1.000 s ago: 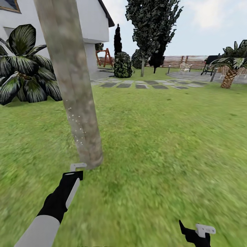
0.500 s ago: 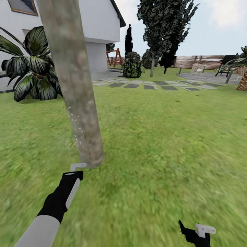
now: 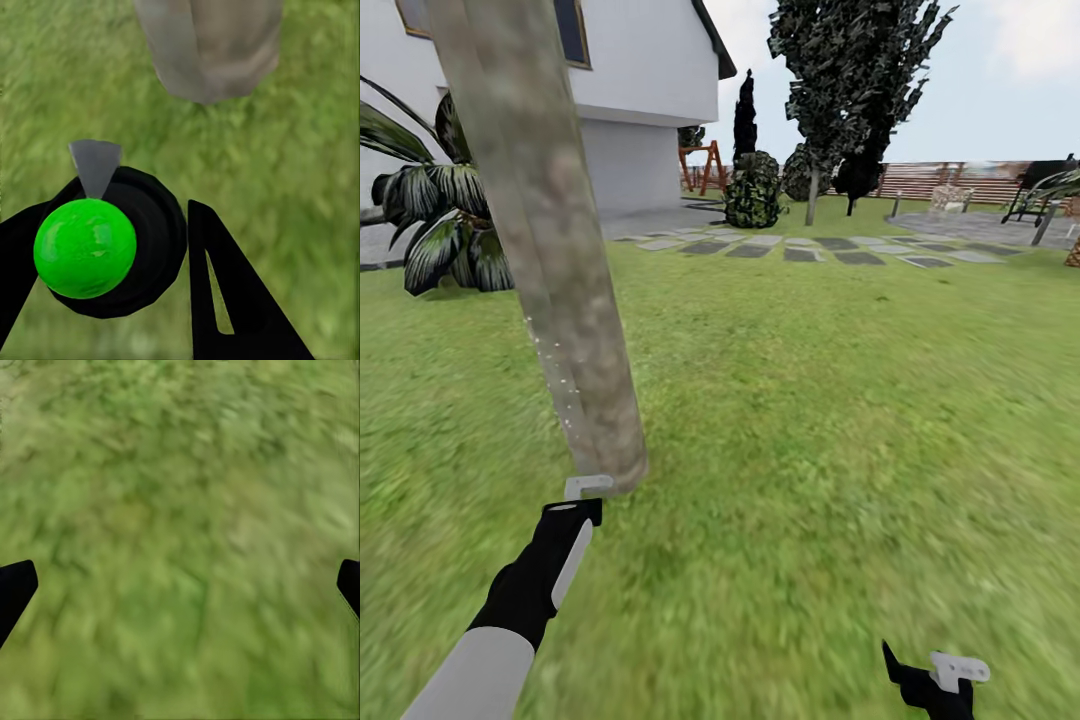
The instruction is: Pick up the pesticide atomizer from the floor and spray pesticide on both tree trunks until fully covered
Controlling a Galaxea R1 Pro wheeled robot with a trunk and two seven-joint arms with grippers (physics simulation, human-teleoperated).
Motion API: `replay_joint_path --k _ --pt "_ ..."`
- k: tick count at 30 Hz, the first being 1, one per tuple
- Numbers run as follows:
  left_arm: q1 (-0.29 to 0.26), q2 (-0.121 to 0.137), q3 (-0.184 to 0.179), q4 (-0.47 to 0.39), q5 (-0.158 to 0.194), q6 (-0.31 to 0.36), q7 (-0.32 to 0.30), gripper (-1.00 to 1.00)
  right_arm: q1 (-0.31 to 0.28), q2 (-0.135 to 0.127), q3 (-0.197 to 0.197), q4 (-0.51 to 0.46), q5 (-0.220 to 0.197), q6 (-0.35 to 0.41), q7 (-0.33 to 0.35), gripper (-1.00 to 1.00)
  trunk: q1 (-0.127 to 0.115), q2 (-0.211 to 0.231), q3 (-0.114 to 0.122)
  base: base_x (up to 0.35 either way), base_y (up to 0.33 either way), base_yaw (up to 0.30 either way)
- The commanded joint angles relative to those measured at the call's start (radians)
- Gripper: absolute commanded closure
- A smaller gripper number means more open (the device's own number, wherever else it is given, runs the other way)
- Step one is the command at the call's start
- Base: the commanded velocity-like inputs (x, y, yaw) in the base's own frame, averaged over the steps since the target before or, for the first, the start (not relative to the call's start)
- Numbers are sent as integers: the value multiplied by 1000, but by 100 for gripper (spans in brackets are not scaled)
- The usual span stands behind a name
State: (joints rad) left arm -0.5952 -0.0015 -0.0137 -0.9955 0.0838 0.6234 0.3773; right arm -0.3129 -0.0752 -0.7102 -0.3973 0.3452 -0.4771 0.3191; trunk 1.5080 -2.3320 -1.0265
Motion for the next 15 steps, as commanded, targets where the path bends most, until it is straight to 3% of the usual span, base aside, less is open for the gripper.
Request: replay_joint_path --k 1,11,15 --pt "0 0 0 0 -1 0 0 100 0 0 0 0 0 0 0 -100 0 0 0 156 -266 265" --pt "0 4 5 0 -9 1 2 100 0 0 0 0 0 0 0 -100 0 0 0 179 -249 273" --pt "0 5 6 0 -9 1 2 100 0 0 0 0 0 0 0 -100 0 0 0 230 -206 99"
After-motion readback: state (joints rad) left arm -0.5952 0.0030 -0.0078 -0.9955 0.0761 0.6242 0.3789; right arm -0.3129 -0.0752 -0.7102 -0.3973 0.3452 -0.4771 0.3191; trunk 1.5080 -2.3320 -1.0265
